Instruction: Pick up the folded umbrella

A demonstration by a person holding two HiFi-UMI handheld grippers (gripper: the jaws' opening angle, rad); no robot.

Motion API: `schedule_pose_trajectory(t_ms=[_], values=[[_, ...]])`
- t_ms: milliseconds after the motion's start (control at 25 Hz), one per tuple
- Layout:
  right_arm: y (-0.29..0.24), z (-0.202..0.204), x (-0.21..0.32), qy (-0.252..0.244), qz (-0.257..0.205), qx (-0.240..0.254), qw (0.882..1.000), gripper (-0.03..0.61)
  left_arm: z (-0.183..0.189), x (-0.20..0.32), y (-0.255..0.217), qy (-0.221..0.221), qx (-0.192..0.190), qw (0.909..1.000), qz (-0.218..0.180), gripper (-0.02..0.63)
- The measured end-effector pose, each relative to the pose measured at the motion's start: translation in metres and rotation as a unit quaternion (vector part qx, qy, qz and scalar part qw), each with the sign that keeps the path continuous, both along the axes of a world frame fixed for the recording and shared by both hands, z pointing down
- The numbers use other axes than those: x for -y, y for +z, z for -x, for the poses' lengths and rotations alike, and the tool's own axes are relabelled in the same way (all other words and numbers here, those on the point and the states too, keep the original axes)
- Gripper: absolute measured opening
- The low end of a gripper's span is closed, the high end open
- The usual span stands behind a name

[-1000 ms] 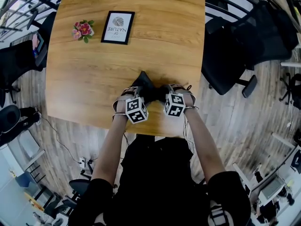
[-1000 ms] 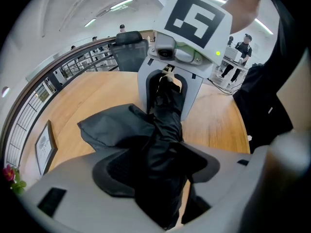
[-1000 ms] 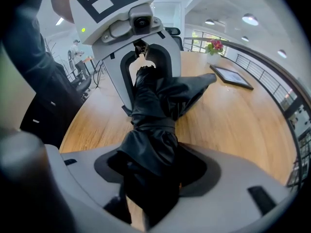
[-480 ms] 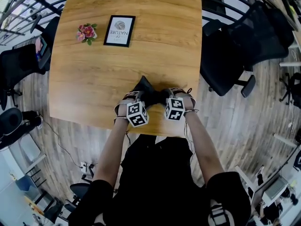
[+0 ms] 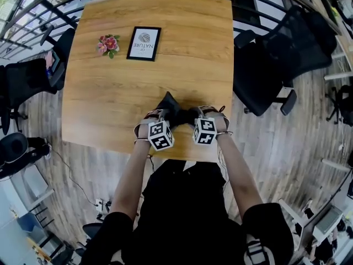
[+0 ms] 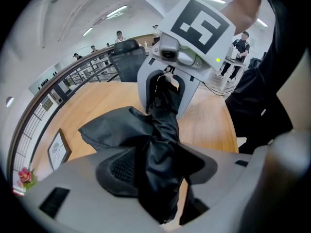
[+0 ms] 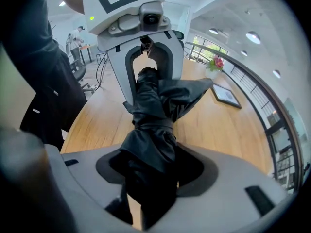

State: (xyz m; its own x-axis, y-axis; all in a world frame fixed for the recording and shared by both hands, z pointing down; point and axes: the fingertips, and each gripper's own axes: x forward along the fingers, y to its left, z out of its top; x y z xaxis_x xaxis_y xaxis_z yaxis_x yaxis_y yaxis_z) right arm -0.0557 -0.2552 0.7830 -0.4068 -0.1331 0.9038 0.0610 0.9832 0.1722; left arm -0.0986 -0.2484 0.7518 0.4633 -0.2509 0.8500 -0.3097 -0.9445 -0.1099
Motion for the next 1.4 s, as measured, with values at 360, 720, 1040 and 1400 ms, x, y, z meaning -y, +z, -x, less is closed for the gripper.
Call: schedule_pose_trajectory(t_ms=[360, 720, 1040, 1400], values=[[-0.038, 0.012, 0.016, 0.007, -0.049, 0.017, 0.999, 0.255, 0.010, 0.014, -0.037, 0.008, 0.009, 0.9985, -0.053, 0.262], [-0.080, 0.018, 0.038, 0.008, -0.092, 0.031, 0.995, 0.255, 0.017, 0.033, -0.079, 0.011, 0.025, 0.9946, -0.100, 0.262], [-0.126, 0.033, 0.059, -0.002, -0.140, 0.042, 0.989, 0.255, 0.031, 0.050, -0.124, 0.002, 0.033, 0.9885, -0.147, 0.262], [-0.156, 0.040, 0.061, -0.018, -0.171, 0.049, 0.984, 0.255, 0.038, 0.051, -0.155, -0.013, 0.040, 0.9826, -0.181, 0.262]])
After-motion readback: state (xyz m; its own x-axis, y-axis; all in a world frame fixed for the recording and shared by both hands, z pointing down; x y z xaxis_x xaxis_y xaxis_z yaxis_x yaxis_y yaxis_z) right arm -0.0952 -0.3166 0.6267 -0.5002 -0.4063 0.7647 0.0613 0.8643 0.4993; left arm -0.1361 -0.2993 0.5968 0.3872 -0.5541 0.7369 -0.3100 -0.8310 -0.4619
